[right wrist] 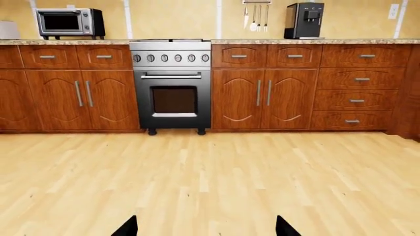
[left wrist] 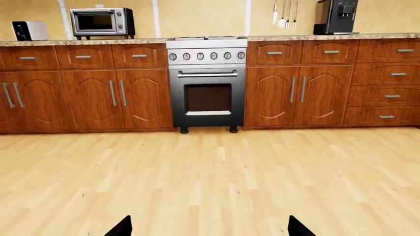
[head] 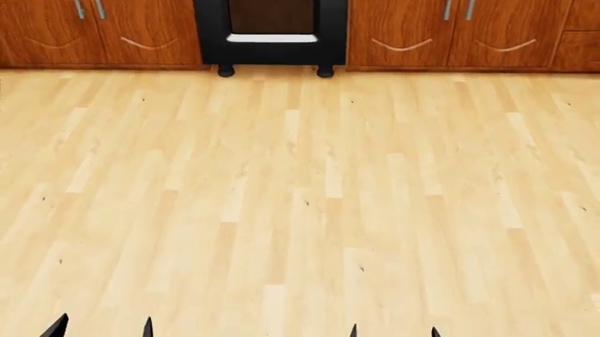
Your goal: Place the cup inside the bowl on the dining table and move the bowl to any counter.
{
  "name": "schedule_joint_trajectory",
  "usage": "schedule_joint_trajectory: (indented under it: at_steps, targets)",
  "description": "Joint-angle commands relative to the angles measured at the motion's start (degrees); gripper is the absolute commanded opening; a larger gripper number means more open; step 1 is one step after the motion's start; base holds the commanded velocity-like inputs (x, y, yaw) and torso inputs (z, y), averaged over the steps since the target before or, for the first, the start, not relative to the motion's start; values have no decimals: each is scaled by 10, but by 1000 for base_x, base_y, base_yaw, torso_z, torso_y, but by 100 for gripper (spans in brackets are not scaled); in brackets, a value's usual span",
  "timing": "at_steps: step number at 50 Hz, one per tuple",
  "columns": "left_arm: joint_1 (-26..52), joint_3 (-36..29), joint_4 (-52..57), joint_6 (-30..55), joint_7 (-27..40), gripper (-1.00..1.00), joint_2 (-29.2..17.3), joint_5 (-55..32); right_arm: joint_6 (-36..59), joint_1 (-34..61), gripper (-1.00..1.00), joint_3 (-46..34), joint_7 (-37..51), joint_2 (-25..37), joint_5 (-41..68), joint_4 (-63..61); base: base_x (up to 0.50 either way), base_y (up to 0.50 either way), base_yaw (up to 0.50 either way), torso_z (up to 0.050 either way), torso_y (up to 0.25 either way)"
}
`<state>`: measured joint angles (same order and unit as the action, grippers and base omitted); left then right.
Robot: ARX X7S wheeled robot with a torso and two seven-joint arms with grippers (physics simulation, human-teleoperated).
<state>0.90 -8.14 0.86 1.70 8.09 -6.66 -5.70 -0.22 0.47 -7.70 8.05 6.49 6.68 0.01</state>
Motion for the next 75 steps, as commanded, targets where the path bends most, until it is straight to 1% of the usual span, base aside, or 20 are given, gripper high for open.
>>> schedule_joint_trajectory:
  at_steps: [1,75]
  targets:
    - [-2,-5,1,-3,6,100,-6,-7,-2,1,100,-8,5,6,6,1,-500,0,0,0,0]
    - [0,-36,4,-9,34,100,-32,-29,-5,5,100,-40,33,31,28,3,-500,0,0,0,0]
